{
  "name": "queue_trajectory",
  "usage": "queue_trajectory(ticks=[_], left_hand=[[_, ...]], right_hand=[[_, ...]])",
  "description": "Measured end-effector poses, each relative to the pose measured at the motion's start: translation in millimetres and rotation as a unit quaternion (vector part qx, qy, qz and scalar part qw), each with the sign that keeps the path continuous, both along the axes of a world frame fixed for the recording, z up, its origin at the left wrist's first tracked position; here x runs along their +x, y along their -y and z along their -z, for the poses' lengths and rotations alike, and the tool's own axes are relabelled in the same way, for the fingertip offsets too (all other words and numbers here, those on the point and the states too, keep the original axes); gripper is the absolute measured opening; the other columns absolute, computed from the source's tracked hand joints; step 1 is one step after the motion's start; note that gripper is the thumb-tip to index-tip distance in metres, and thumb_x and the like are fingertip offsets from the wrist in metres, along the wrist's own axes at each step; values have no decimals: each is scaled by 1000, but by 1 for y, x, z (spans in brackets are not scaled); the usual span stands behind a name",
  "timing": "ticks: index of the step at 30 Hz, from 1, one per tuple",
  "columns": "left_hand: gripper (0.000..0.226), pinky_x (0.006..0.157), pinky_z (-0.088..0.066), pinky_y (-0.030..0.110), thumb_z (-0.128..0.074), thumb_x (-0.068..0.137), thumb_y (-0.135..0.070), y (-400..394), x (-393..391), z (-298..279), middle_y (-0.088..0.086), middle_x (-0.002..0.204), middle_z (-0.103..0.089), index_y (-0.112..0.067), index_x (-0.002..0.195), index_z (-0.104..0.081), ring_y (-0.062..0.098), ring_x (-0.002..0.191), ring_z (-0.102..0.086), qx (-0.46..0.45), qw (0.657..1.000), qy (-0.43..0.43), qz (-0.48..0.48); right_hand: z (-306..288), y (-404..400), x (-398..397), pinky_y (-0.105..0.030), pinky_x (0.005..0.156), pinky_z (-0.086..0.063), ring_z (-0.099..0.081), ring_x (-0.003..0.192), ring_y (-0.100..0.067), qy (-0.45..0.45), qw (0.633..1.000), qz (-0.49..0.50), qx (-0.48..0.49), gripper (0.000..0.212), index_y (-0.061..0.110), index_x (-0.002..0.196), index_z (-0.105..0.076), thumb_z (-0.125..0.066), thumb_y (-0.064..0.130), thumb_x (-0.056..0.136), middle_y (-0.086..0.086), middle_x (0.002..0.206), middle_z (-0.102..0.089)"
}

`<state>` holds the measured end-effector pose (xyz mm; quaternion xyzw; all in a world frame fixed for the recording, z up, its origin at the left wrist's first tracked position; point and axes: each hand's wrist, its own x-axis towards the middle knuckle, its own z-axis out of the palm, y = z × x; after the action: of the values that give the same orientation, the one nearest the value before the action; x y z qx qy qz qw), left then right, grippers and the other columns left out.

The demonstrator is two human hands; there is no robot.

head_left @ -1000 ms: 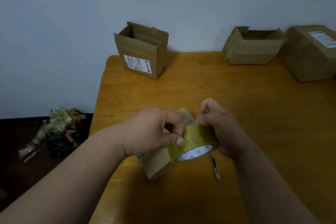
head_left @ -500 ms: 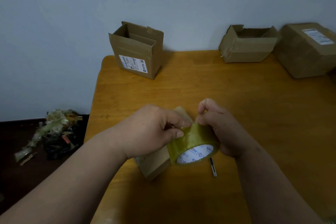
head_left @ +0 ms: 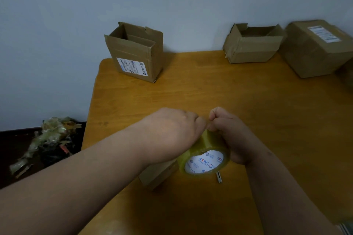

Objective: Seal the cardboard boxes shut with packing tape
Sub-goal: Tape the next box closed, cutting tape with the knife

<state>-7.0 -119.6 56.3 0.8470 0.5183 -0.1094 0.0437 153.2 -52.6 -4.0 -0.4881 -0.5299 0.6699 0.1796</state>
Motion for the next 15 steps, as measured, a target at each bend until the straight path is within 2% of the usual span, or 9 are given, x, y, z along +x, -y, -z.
queue_trajectory(ticks=[2, 5, 8, 10, 13, 14, 15], left_hand=[[23, 67, -35, 33, -28, 102, -14, -1, 4, 4, 6, 116, -47, -16, 124, -30, 19, 88, -42, 4, 1000, -11, -3], [20, 72, -36, 31, -24, 104, -19, -2, 4, 10, 5, 118, -45, -17, 121, -33, 19, 97, -44, 2, 1000, 17, -13], [17, 73, -29, 26, -27, 104, -20, -3, 2, 13, 3, 115, -42, -18, 119, -35, 13, 90, -32, -2, 997, 67, -26], [18, 74, -27, 24, -33, 102, -17, -2, -3, 17, 0, 114, -40, -20, 119, -36, 11, 90, -30, -18, 995, 97, -32], [25, 71, -39, 31, -43, 95, -18, 0, -16, 28, -9, 97, -46, -37, 108, -33, 13, 82, -45, -32, 970, 232, -72], [23, 69, -44, 34, -41, 95, -24, 0, -19, 33, -12, 90, -49, -42, 108, -34, 13, 79, -50, -30, 948, 301, -100], [26, 72, -48, 34, -39, 96, -29, -1, -20, 37, -15, 87, -52, -45, 116, -36, 11, 81, -55, -24, 925, 357, -123]], right_hand=[[1, 0, 2, -26, 48, -30, -37, 56, -15, -15, 1000, 12, -24, 30, 22, 69, -46, -43, -6, 80, 2, 63, -41], [1, -1, 5, -25, 48, -31, -39, 53, -13, -28, 998, 21, -54, 28, 20, 72, -46, -42, -6, 82, 1, 62, -41], [2, -3, 7, -26, 48, -32, -41, 54, -15, -34, 997, 26, -71, 28, 21, 72, -48, -43, -5, 82, 0, 63, -42], [0, -5, 11, -25, 46, -33, -40, 53, -15, -30, 996, 40, -72, 25, 20, 75, -47, -43, -4, 83, -1, 64, -41], [-3, -9, 20, -23, 44, -33, -38, 51, -12, -43, 995, 67, -61, 24, 18, 77, -43, -39, -3, 86, 0, 63, -38], [-4, -11, 23, -23, 43, -33, -38, 50, -11, -50, 994, 70, -61, 24, 18, 77, -43, -38, -4, 86, 0, 62, -38], [-5, -12, 25, -24, 43, -33, -39, 49, -11, -57, 994, 69, -64, 24, 18, 77, -43, -37, -4, 87, 1, 60, -39]])
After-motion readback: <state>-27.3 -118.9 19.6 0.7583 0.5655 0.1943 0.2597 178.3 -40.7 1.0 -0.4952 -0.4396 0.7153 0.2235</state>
